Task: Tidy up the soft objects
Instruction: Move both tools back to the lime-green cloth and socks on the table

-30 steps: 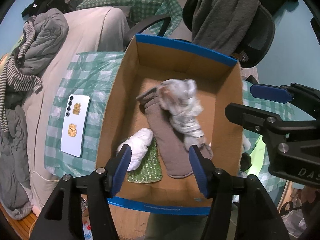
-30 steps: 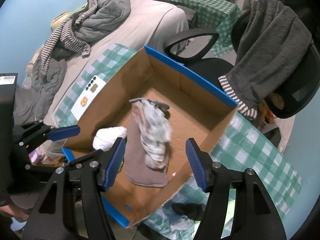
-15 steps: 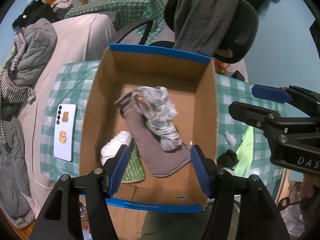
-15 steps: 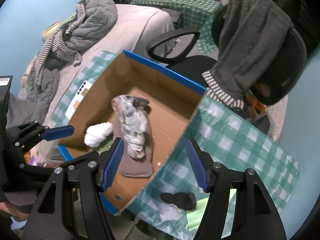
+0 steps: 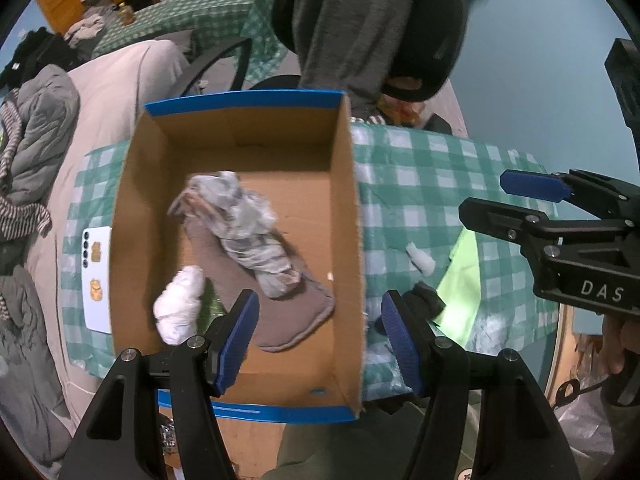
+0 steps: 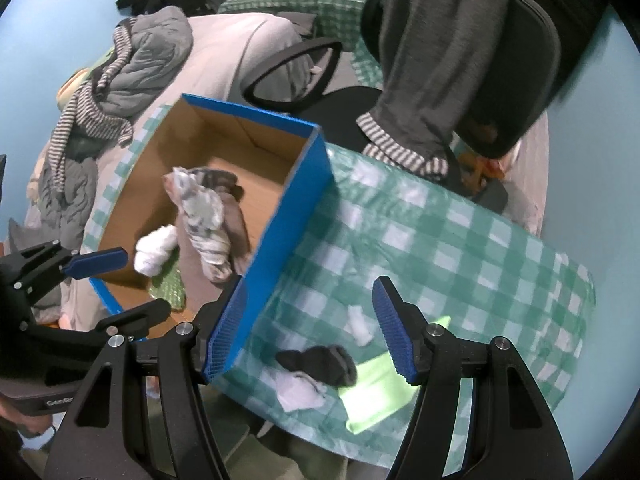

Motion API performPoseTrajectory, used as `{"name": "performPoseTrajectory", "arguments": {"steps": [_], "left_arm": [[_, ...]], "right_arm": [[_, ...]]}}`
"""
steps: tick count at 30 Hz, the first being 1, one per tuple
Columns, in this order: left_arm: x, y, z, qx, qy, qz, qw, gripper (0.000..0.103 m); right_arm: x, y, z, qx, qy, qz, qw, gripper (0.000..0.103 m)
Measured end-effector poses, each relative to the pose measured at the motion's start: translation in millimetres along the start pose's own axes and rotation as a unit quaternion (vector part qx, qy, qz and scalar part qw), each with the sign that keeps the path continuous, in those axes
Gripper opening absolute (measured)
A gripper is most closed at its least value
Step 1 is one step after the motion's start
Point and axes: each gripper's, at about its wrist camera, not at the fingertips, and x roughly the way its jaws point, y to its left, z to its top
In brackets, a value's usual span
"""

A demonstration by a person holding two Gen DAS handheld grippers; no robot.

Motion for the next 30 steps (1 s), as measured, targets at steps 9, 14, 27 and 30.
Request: {"name": "performPoseTrajectory", "arguments": {"steps": [9,14,27,30], "left_arm": [[7,-39,-3,0.032,0.011,-0.006,0.9994,0.066],[14,-58,-7,0.044,0.019,-0.009,0.9988,0.067],[44,-93,-21,0.045,0.054,-0.012,0.9974,0.067],[52,-99,-25,0.039,0.061,-0.012,0.9973,0.067]], "right_arm": [[-2,-37,-26,0.034,0.009,-0.011,0.999,0.065],[3,-53,-41,0.045,0.019,-0.016,0.999,0.065],[31,-88,-75,0.063,0.047,-0.013,0.997,0.065],[41,-93,-80,0.061,0.055,-0.010,0.997,0.065]]}}
